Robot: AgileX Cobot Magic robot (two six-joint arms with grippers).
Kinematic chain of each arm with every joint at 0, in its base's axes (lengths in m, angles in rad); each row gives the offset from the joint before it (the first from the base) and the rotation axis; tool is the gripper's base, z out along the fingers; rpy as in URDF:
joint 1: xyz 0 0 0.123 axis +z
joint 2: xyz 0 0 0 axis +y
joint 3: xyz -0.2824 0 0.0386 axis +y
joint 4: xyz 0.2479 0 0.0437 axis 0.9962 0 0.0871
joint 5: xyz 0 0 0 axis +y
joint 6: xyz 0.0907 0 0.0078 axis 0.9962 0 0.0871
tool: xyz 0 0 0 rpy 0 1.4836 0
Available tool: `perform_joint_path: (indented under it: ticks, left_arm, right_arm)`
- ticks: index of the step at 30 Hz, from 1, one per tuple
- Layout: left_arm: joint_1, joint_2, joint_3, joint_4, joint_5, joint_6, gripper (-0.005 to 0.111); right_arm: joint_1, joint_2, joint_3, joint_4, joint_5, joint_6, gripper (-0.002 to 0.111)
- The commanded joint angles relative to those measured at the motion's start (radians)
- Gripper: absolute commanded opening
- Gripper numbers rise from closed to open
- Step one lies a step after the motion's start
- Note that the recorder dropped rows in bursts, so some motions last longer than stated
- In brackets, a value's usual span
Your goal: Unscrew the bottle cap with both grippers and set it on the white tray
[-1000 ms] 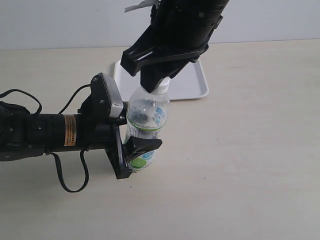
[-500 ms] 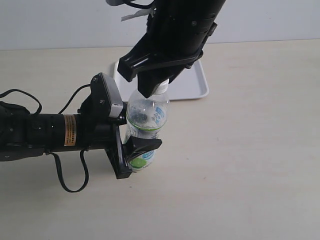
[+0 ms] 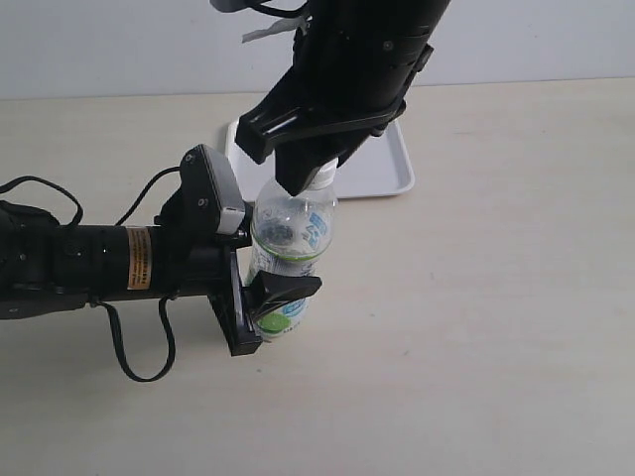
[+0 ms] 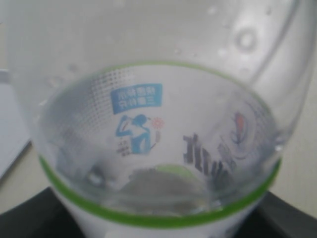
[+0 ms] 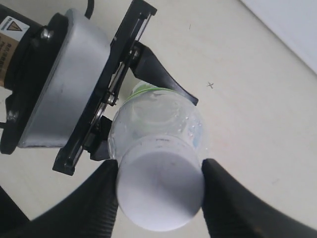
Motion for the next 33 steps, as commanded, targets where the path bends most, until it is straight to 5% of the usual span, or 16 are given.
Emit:
perform_joint_path:
  ticks: [1, 33]
  left_arm:
    - [-0.006, -0.004, -0.002, -0.003, 0.031, 0.008, 0.0]
    - [-0.006, -0.004, -0.002, -0.003, 0.036, 0.012, 0.0]
  right_arm:
    - [0.003, -0.021, -0.006, 0.002, 0.002, -0.007, 0.052]
    - [0.003, -0.023, -0.006, 0.0, 0.026, -0.007, 0.057]
